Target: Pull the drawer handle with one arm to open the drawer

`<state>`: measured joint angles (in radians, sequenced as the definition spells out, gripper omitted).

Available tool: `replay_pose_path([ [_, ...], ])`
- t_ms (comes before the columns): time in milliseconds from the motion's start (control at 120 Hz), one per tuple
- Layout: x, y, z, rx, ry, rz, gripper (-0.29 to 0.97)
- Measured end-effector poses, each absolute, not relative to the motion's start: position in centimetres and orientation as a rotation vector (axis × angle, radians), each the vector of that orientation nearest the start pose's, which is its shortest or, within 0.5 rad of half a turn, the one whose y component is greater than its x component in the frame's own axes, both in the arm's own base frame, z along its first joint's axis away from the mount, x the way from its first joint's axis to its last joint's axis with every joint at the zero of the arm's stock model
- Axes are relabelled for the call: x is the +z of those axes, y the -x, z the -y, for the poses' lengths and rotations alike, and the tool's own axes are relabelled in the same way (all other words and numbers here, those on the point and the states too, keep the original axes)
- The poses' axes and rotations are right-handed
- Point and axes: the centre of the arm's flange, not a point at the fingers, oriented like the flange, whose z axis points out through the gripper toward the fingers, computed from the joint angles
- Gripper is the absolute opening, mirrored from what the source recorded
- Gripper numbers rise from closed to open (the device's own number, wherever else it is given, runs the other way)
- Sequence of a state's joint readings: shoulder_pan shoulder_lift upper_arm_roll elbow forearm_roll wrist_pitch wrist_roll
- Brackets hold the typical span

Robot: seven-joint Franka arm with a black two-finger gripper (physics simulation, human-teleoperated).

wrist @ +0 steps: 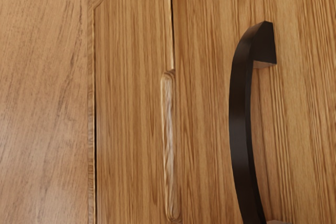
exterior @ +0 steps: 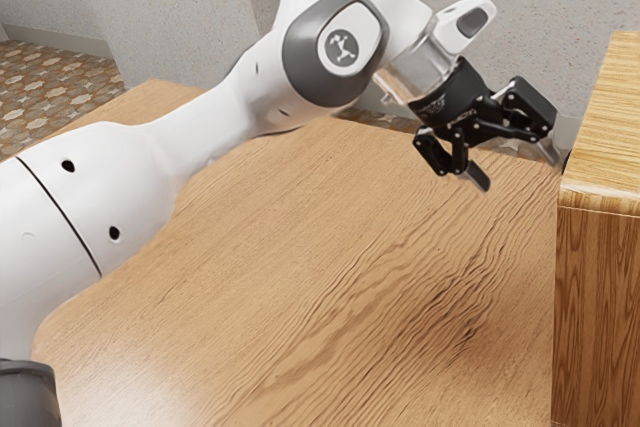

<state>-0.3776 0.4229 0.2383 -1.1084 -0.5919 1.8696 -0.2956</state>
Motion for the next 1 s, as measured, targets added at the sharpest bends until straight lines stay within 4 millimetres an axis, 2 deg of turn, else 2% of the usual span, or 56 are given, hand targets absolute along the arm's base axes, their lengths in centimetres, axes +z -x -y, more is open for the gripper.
replay_pose_path([
  [292,62.6,-68.8,17.5,0.299,-2.564,-0.257,0.68],
  [492,62.1,-68.8,18.8,0.282,-2.559,-0.232,0.68],
  [742,61.5,-69.2,18.5,0.275,-2.563,-0.243,0.68],
  [1000,62.0,-69.2,18.6,0.284,-2.554,-0.235,0.68],
])
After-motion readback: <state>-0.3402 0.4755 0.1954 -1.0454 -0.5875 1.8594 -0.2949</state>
